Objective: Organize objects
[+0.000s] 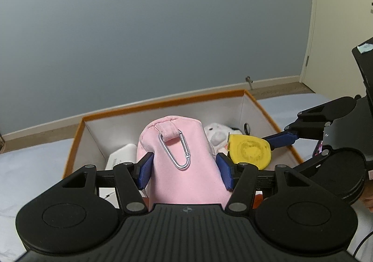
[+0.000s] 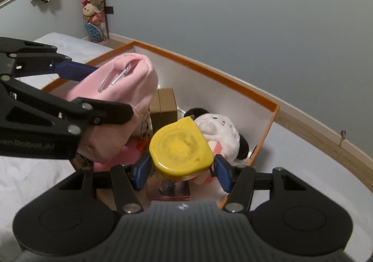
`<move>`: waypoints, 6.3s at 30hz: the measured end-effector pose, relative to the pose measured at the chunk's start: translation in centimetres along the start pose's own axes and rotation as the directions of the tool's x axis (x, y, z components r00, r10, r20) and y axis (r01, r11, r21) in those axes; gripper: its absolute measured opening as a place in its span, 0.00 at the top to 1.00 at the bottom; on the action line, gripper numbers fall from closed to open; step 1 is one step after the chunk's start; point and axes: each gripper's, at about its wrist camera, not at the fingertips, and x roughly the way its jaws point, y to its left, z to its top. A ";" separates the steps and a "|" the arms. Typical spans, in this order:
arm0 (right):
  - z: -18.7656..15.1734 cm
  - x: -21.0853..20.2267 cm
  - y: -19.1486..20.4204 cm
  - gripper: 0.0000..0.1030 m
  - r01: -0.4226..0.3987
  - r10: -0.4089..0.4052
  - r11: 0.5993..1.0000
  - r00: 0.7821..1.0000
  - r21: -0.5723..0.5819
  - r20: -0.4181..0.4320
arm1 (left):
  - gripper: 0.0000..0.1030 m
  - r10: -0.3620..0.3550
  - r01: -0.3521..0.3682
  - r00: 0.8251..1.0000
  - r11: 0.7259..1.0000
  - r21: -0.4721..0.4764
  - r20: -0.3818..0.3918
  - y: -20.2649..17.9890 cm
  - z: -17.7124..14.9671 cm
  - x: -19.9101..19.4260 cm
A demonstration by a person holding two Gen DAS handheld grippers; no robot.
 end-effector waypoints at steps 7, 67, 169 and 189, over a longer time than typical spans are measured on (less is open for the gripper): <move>-1.0 0.1 -0.3 0.42 0.009 -0.009 0.999 1.000 -0.033 -0.011 | 0.36 -0.004 0.004 0.999 1.000 0.005 -0.041 -0.7 -0.6 2.0; -0.8 -8.1 1.9 0.30 0.048 -0.046 0.999 0.995 -0.020 0.092 | 0.14 0.121 -0.116 0.988 0.992 -0.047 0.096 -0.2 0.4 -5.3; -3.6 -6.1 3.5 0.01 0.241 -0.256 0.927 0.966 0.286 0.017 | 0.13 0.375 -0.408 0.911 0.878 -0.250 -0.170 -0.9 -3.0 -5.5; -3.6 -6.1 3.5 0.01 0.242 -0.257 0.927 0.966 0.286 0.017 | 0.13 0.375 -0.408 0.911 0.877 -0.252 -0.170 -0.8 -3.0 -5.6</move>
